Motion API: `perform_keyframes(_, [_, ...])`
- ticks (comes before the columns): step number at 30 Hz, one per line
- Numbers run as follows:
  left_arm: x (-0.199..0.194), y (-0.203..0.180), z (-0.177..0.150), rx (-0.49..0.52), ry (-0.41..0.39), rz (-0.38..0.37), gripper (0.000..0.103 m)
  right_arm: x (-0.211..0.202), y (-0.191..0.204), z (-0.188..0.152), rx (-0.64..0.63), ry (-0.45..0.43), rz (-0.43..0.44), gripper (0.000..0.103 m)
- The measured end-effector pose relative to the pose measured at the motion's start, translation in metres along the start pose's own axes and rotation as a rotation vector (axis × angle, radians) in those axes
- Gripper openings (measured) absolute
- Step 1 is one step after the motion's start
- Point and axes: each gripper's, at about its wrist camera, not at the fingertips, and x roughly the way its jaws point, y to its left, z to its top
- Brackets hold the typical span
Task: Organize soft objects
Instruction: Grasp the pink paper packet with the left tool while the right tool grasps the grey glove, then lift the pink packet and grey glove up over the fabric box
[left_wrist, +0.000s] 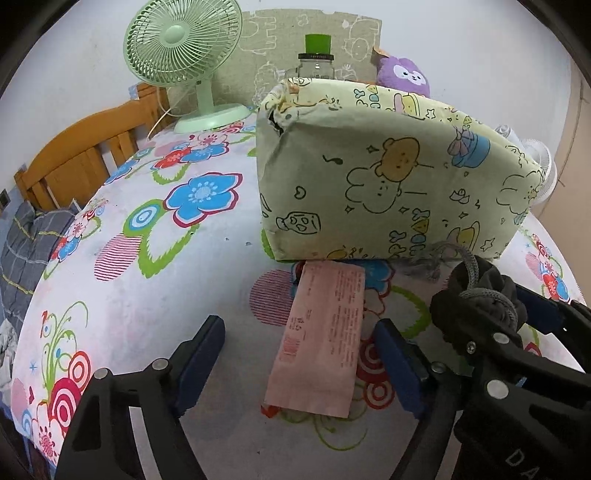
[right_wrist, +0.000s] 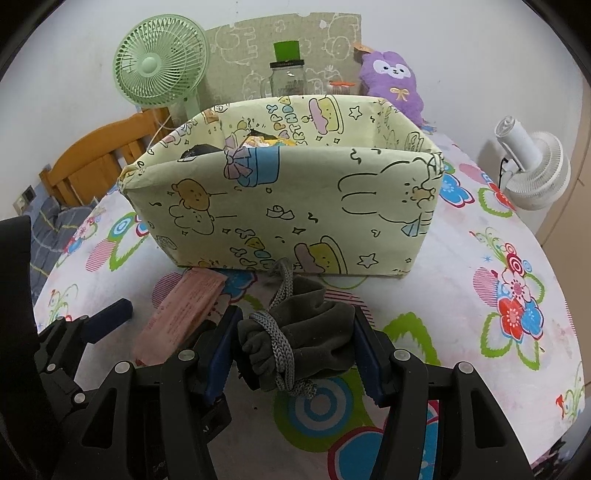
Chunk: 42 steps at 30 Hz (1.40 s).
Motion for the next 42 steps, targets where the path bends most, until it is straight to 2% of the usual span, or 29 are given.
perform_keyframes(9, [0.001, -0.004, 0.002, -0.004, -0.004, -0.020, 0.073, 0.003, -0.002, 0.003, 0.009, 0.005, -0.004, 0.061])
perform_keyframes(14, [-0.005, -0.013, -0.001, 0.014, -0.023, -0.051, 0.046, 0.002, 0.000, 0.002, -0.003, 0.003, -0.001, 0.061])
perform_keyframes(17, [-0.008, -0.014, -0.003, 0.006, -0.022, -0.069, 0.042, 0.001, 0.001, 0.000, -0.002, 0.002, 0.009, 0.061])
perform_keyframes(29, [-0.020, -0.021, -0.012, -0.028, -0.015, -0.067, 0.039, -0.013, -0.006, -0.008, 0.003, -0.005, 0.018, 0.061])
perform_keyframes(42, [-0.047, -0.027, -0.009, -0.028, -0.070, -0.041, 0.039, -0.043, -0.012, -0.010, 0.005, -0.063, 0.026, 0.062])
